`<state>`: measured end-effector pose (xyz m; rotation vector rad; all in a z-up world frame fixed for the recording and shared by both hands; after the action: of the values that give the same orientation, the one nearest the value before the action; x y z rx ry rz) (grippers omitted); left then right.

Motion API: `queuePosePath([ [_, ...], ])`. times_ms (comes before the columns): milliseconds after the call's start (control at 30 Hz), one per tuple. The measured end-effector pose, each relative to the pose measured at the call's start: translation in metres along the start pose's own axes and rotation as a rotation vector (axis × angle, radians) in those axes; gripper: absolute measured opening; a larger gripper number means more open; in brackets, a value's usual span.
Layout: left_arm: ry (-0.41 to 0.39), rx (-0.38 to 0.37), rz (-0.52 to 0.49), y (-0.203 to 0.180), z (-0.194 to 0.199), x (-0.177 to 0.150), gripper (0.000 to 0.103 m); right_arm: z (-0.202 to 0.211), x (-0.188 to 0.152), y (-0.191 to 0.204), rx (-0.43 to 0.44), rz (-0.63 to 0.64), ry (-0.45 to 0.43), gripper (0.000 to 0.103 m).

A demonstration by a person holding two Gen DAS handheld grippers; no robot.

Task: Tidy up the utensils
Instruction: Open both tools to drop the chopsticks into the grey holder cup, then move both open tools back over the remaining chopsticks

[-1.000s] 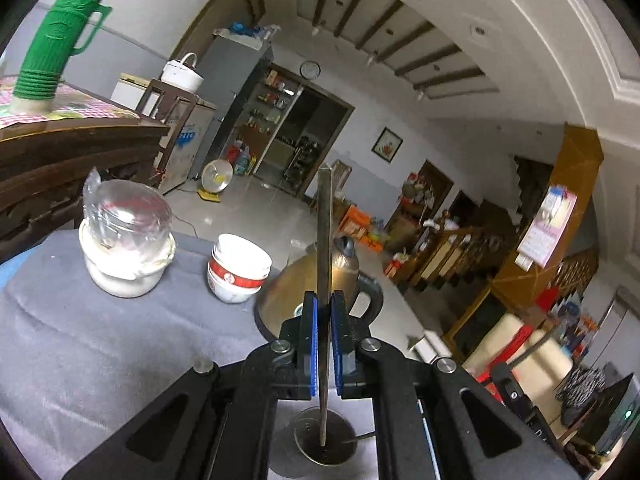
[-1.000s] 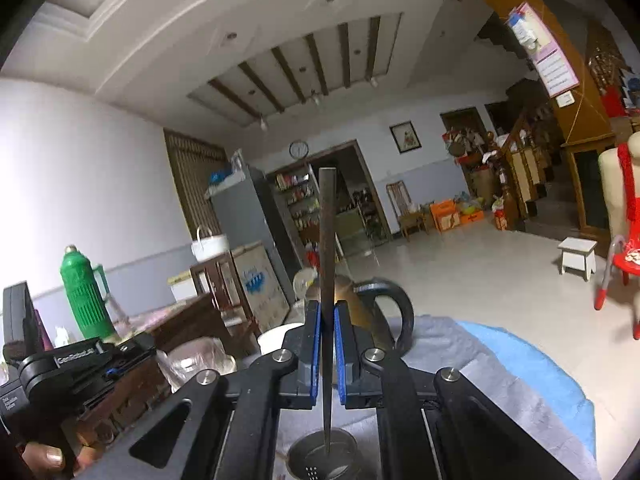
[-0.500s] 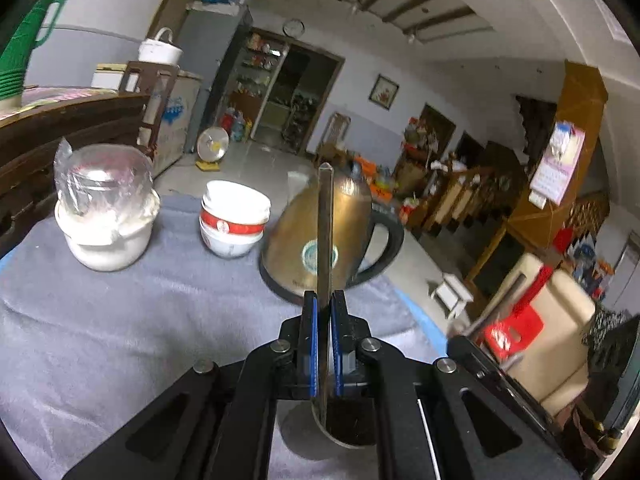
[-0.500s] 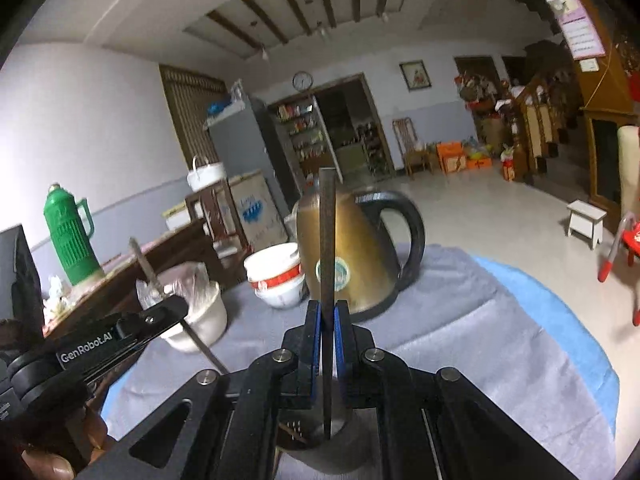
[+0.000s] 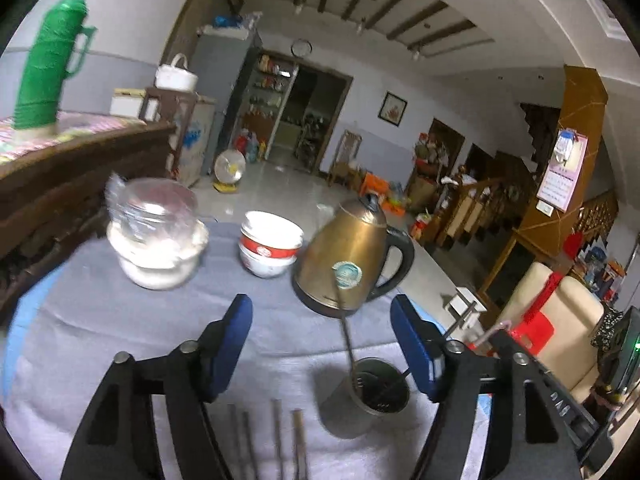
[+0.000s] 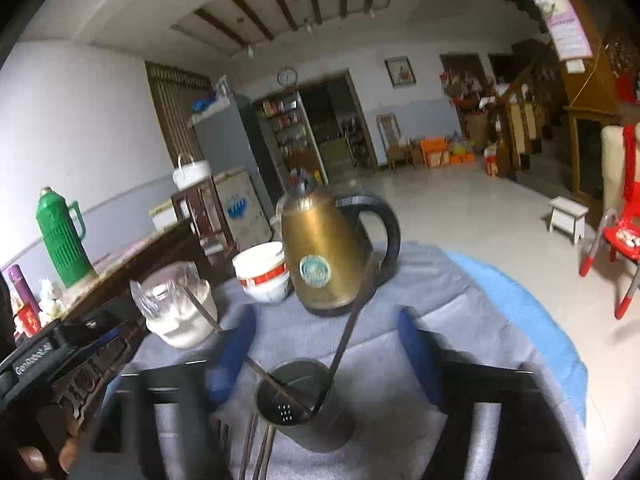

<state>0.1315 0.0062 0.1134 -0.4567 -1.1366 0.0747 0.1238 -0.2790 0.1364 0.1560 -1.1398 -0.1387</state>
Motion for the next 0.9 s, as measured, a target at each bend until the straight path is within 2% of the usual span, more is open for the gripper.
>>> queuePosePath([
  [133, -0.009, 0.073, -0.006, 0.027, 0.033, -0.017, 0.086, 0.025, -0.015, -0.005, 0.005, -0.010, 0.014, 0.079],
  [233, 0.047, 0.142, 0.007, 0.053, 0.042, -0.044, 0.087, 0.025, -0.040, -0.004, 0.016, 0.002, 0.099, 0.079],
  [333, 0.165, 0.228, 0.044, 0.085, 0.043, -0.083, 0.087, 0.012, -0.081, 0.001, 0.027, 0.041, 0.243, 0.079],
  [433, 0.253, 0.289, 0.076, 0.108, 0.045, -0.113, 0.087, -0.004, -0.126, 0.006, 0.038, 0.088, 0.427, 0.079],
  [567, 0.341, 0.360, 0.086, 0.127, 0.047, -0.140, 0.087, -0.015, -0.166, 0.009, 0.042, 0.131, 0.581, 0.079],
  [733, 0.402, 0.404, 0.076, 0.130, 0.049, -0.156, 0.087, -0.021, -0.180, 0.015, 0.062, 0.132, 0.657, 0.079],
  [900, 0.410, 0.385, 0.087, 0.126, 0.049, -0.161, 0.087, -0.031, -0.170, 0.034, 0.134, 0.111, 0.677, 0.077],
])
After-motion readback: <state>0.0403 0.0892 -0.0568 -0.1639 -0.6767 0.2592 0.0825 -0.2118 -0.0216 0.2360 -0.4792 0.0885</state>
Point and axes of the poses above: each gripper's, at about its wrist camera, not at the fingertips, and z roughly against the way its jaws point, y to its left, x to its top, the point moved 2 cm from there along -z, roughly the way its jaws point, and after that the axes turned 8 degrees about -x, right-handed, at the moved point
